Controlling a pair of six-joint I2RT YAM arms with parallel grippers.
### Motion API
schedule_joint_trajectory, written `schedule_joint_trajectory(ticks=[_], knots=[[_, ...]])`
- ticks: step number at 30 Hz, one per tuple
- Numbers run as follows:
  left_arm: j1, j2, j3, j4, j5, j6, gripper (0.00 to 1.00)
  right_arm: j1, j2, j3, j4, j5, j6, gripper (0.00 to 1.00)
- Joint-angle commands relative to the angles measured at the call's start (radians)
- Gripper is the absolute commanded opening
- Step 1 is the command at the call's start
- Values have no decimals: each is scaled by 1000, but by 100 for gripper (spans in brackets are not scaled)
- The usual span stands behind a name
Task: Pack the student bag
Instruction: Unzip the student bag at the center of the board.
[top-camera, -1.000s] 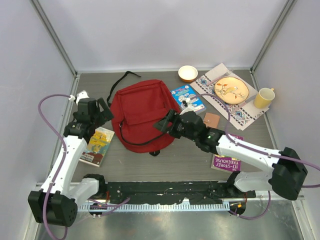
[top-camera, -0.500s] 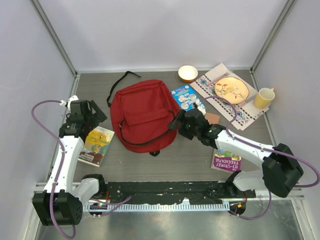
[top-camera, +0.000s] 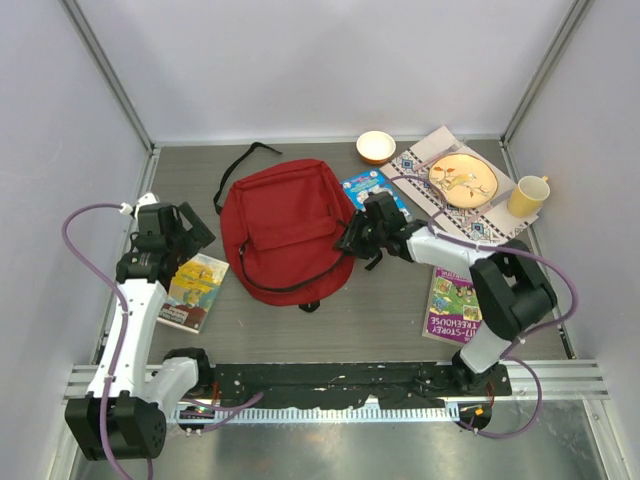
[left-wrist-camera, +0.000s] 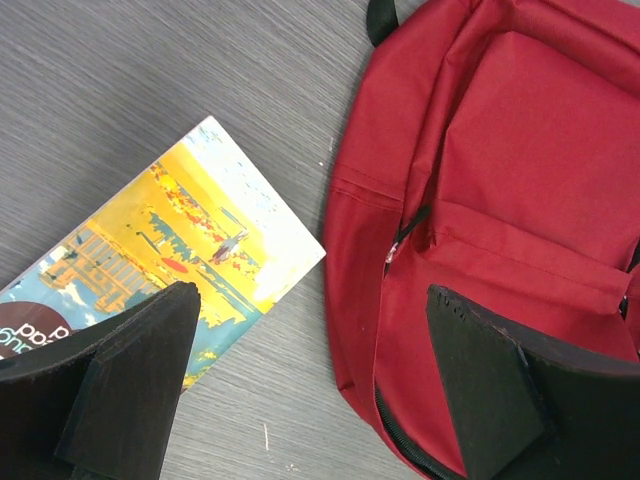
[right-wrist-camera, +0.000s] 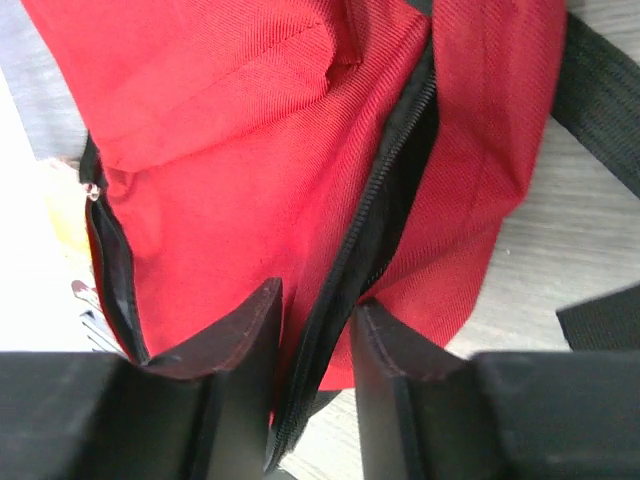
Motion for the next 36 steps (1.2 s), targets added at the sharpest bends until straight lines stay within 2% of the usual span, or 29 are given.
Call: schedule_joint_trajectory(ticks=[1,3,5,9,14,20,23,24,26,27,30,31,34,36], knots=[[5,-14,-12,31,69,10,100,-1,80,128,-48,-109,-159,35],[7,-17,-17,51,104,8,99,-3,106,167,-79,-103,-259,31],[7,-15,-26,60,142,10,100,-4,134,188,-96,-118,-323,23],[7,3,-43,86,197,11,100,-4,198,279,-171,-170,-490,22],[6,8,-50,114,239,16,100,-3,253,339,-217,-192,-558,19],[7,17,-46,129,274,28,99,-1,279,400,-268,-170,-587,20],[3,19,-49,153,319,21,100,-1,254,408,-263,-137,-570,38],[2,23,-44,160,320,12,100,-3,238,412,-286,-64,-568,53],[-16,42,-32,157,311,13,100,-9,170,397,-288,-13,-570,62],[-26,48,-14,155,302,13,100,-13,145,379,-289,39,-570,71],[-99,74,23,160,273,5,100,-38,38,331,-286,144,-561,84],[-137,85,34,164,264,-2,100,-55,13,319,-283,220,-555,85],[-219,130,78,196,242,-22,99,-134,-55,273,-254,310,-516,89],[-265,164,118,241,235,-50,100,-185,-55,268,-249,321,-496,89]])
